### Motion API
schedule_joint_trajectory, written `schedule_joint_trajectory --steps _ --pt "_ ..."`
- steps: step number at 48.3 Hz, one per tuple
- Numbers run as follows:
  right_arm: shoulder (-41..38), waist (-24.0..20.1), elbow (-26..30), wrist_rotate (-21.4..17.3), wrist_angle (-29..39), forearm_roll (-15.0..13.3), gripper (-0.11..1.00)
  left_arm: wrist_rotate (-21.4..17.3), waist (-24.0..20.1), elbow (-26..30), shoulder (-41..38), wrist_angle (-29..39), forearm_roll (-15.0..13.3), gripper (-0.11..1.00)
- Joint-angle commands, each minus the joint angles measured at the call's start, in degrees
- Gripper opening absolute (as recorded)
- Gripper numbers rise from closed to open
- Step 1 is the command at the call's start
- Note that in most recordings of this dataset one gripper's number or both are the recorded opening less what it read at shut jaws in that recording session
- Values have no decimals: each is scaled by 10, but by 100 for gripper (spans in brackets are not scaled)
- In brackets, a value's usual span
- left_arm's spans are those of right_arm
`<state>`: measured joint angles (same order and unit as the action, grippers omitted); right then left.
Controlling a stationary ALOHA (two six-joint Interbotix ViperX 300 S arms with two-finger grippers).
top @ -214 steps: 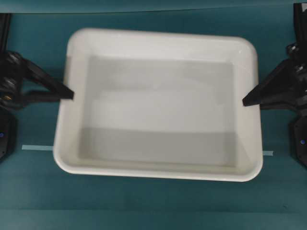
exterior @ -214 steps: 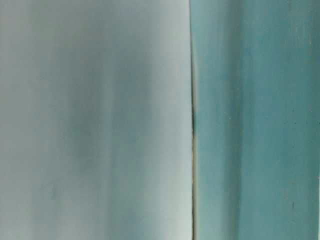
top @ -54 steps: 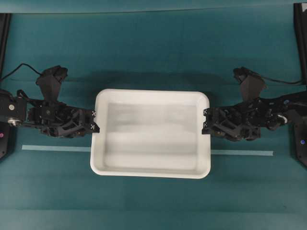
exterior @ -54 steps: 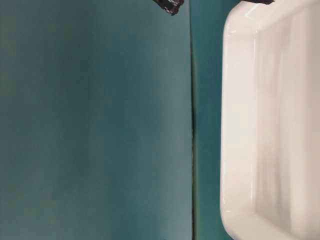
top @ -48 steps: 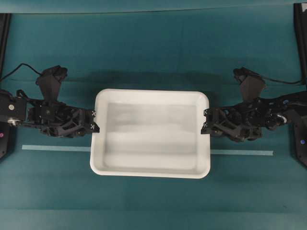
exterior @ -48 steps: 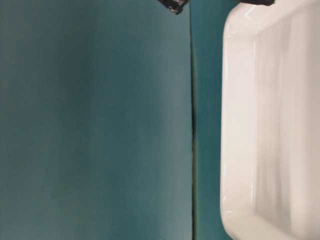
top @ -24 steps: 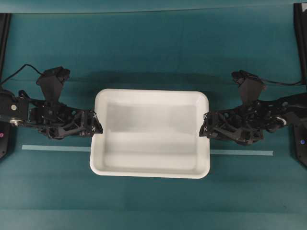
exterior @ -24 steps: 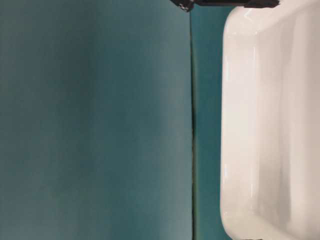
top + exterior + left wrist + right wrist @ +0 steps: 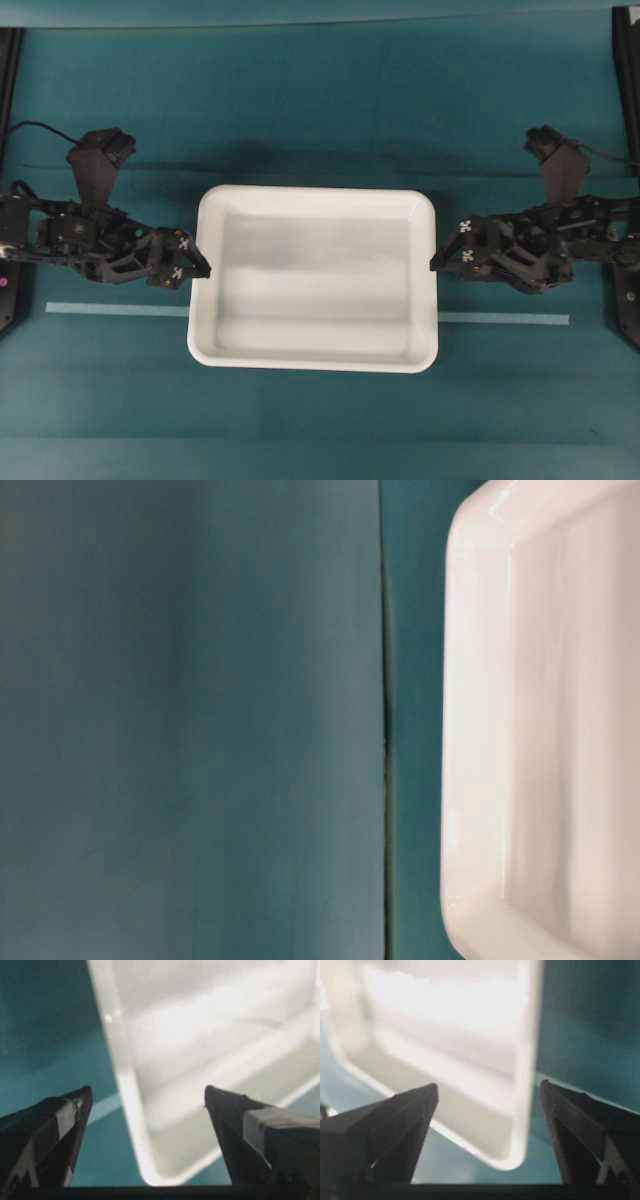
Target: Lift the white case with both hands.
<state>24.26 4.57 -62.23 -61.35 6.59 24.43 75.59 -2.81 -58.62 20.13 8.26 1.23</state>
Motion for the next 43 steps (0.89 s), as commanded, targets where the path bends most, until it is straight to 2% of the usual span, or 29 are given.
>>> schedule_joint_trajectory --steps 1,13,20,35,43 --pt "16 0 7 10 -5 -14 87 -17 2 5 24 -2 3 95" --pt "64 2 35 91 -1 -52 87 -96 5 4 106 -1 1 95" --pt "73 6 40 133 -1 -54 87 -124 7 5 134 -1 3 95" --pt "81 7 60 200 -22 -59 87 -129 13 4 171 -1 4 95" --pt "92 7 67 253 -39 -59 87 -189 12 11 192 -1 4 95"
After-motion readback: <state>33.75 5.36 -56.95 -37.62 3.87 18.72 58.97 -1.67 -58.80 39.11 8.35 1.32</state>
